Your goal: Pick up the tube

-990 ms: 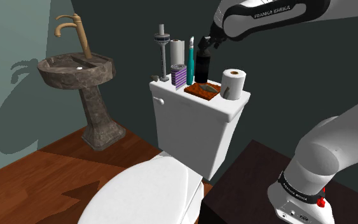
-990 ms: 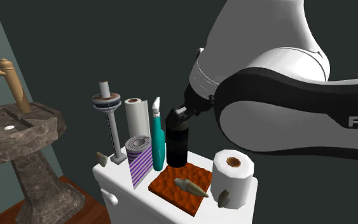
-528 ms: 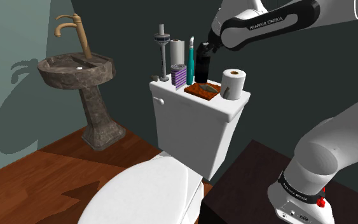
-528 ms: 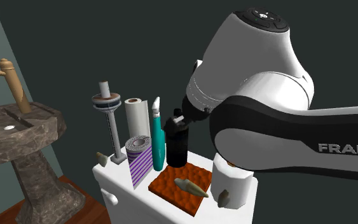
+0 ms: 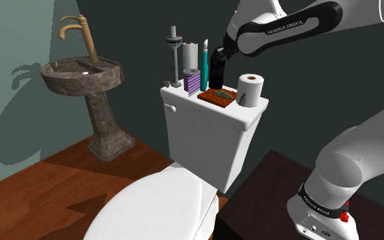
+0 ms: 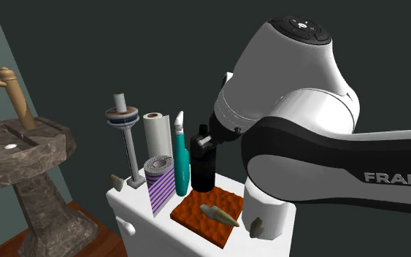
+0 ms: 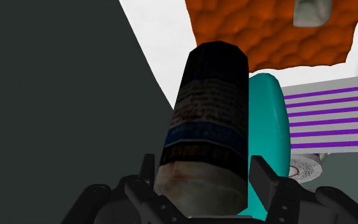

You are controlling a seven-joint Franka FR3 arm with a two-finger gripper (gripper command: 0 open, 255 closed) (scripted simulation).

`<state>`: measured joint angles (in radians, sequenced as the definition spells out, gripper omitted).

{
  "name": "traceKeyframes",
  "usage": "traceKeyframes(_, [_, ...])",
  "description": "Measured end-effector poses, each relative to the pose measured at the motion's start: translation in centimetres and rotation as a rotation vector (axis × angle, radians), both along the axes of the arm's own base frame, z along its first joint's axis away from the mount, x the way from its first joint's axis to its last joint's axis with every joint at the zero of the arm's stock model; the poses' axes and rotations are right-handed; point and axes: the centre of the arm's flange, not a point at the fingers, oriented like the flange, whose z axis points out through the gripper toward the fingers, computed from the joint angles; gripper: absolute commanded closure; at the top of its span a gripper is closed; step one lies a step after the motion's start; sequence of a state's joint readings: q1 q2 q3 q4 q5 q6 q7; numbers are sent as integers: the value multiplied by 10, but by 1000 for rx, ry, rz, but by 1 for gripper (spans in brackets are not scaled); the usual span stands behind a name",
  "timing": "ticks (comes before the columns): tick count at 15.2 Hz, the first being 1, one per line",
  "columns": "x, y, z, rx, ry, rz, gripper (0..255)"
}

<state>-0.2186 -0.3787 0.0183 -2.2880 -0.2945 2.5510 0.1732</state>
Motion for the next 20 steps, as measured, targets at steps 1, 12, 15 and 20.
traceKeyframes(1, [0, 0, 0, 0, 0, 0, 255])
traceKeyframes(12, [1, -1, 35, 0, 3, -1, 255])
traceKeyframes(15, [0, -2, 51, 0, 3, -1, 255])
traceKeyframes(20, [0, -1, 75, 0, 3, -1, 255])
